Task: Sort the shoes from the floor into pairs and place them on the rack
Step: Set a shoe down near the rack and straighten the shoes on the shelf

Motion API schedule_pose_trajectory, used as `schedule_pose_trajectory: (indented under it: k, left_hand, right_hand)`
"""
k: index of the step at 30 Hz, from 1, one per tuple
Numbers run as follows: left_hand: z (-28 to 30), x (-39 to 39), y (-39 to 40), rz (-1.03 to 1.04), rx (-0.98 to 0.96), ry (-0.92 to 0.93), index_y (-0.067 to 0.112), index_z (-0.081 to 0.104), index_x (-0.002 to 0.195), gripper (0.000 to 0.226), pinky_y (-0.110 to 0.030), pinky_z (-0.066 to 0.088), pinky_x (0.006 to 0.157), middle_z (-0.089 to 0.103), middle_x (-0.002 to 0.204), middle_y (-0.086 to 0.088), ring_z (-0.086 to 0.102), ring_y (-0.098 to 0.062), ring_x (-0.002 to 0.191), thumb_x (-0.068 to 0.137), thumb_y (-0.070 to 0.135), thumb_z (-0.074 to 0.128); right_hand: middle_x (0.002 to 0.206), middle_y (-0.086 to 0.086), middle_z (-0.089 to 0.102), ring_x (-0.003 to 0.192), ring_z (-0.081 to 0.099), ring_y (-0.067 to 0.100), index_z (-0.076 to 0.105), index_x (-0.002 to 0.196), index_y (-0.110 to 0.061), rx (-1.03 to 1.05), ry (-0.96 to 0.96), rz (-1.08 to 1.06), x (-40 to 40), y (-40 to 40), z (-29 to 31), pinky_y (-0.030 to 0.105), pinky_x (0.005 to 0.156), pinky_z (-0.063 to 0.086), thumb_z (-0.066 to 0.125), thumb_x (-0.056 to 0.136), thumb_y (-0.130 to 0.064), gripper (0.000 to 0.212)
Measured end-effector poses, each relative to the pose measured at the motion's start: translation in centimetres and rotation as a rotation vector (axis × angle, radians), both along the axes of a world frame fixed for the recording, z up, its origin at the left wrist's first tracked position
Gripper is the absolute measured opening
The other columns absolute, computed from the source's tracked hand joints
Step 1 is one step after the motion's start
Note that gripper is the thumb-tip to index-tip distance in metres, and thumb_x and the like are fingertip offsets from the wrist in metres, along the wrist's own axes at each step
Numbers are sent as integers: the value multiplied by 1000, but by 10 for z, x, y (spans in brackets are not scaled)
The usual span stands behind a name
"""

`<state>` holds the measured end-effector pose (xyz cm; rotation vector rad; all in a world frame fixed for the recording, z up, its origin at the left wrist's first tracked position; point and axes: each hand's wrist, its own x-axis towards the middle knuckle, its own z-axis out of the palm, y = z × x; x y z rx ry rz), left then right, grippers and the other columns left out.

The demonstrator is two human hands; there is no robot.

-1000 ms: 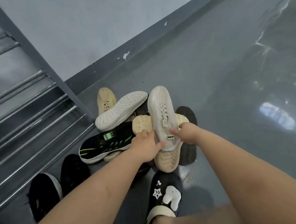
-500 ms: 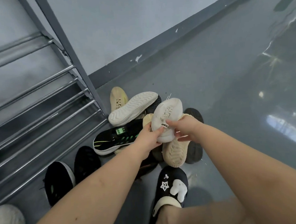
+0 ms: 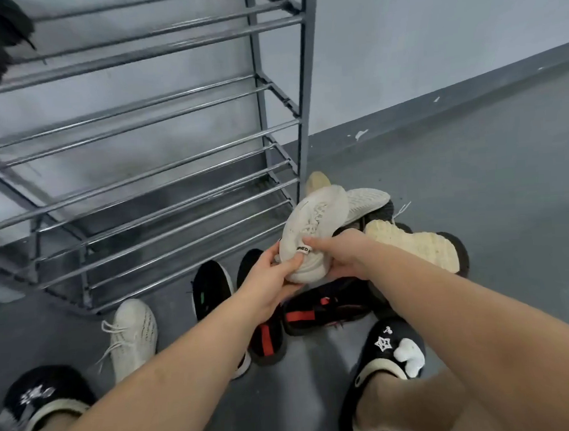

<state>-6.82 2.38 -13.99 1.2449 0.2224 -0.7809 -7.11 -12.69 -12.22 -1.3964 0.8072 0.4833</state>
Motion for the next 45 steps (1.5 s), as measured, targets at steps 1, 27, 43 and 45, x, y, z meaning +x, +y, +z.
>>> schedule_pose_trajectory:
  k: [1,27,43,45]
  left_hand:
    - [0,-3,17,0,20,4,19,45,132,47,-33,57,80,65,117,-5,65,-19,101,89,12,61]
    - [-79,-19,207,173,38,338,15,61,117,36,-35,54,80,70,109,-6,67,-21,98,88,36,60]
    - [-134,-12,244,373,186,382,7,50,129,50,-29,54,73,65,119,-11,65,-23,100,84,13,69]
    - [-137,-11,245,323,264,369,8,51,130,51,-31,53,81,66,118,-8,65,-22,102,84,16,70]
  right_hand:
    - [111,15,69,99,67,31,58,121,-2,-7,-7,43,0,14,0,51,87,54,77,78,-26,53]
    - [115,13,68,104,67,24,54,129,0,99,67,344,-3,204,-85,36,84,57,74,82,-24,56]
    - [116,8,66,101,63,21,57,125,-11,30,160,543,15,248,-127,31,82,55,62,91,-24,37]
    - [116,5,67,105,63,21,56,128,-15,-37,182,610,16,248,-130,36,91,53,62,91,-28,40]
